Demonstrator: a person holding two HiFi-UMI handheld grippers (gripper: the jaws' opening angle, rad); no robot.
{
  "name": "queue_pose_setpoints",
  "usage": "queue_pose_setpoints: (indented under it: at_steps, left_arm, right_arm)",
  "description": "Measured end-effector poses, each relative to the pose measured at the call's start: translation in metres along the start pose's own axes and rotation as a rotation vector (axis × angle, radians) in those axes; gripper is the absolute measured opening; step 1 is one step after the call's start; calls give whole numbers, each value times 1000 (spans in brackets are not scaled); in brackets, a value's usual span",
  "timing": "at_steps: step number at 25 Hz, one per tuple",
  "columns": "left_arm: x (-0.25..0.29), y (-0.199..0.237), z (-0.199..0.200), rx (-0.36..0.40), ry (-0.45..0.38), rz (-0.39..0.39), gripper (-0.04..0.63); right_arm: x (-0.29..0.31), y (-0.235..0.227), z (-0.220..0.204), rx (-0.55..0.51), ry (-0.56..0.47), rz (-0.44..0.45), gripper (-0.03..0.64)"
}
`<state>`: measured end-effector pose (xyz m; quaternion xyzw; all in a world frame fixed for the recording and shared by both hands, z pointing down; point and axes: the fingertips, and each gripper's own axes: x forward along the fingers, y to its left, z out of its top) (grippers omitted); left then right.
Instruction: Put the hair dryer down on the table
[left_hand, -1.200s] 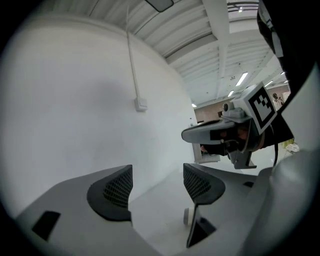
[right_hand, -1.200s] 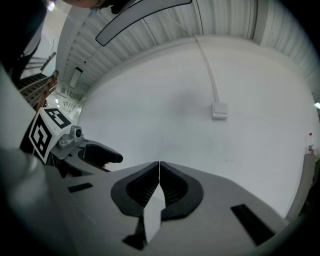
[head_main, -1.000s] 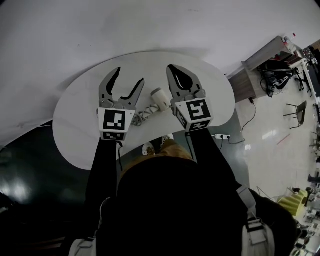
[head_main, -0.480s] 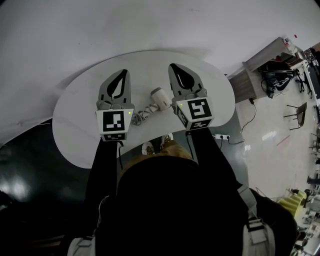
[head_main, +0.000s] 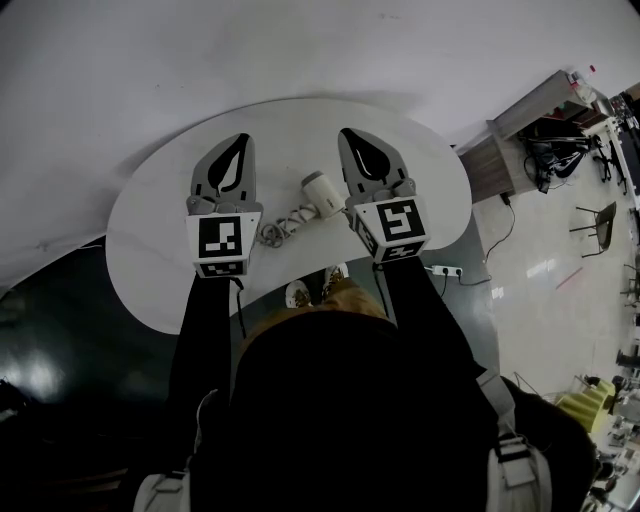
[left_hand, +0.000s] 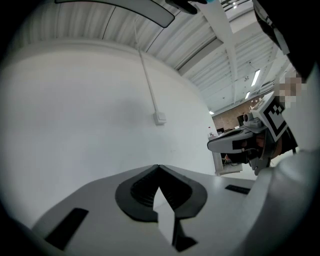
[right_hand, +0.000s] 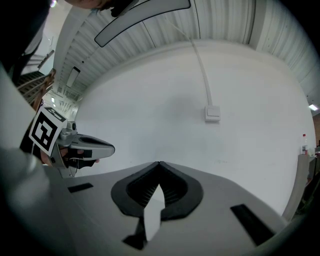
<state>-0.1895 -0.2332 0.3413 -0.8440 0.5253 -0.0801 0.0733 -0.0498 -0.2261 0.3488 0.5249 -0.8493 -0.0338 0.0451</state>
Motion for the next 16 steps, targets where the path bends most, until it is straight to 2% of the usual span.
queue_pose_setpoints:
  at_steps: [3,7,10,16]
  left_arm:
    - [0,-2,-4,19,-1,-19,15]
    - [-1,-4,-2,-15,-4,-18,15]
    - [-2,-6,-1,21,-4,-25,15]
    - [-3,-9,2,3,0,-23,15]
  right_arm:
    - [0,0,-1,9,-7,5,28]
    - [1,3,1,9,-14,9,28]
    - [0,4,2,11,-16,9,28]
    - [-2,2,2,17,-15,3,28]
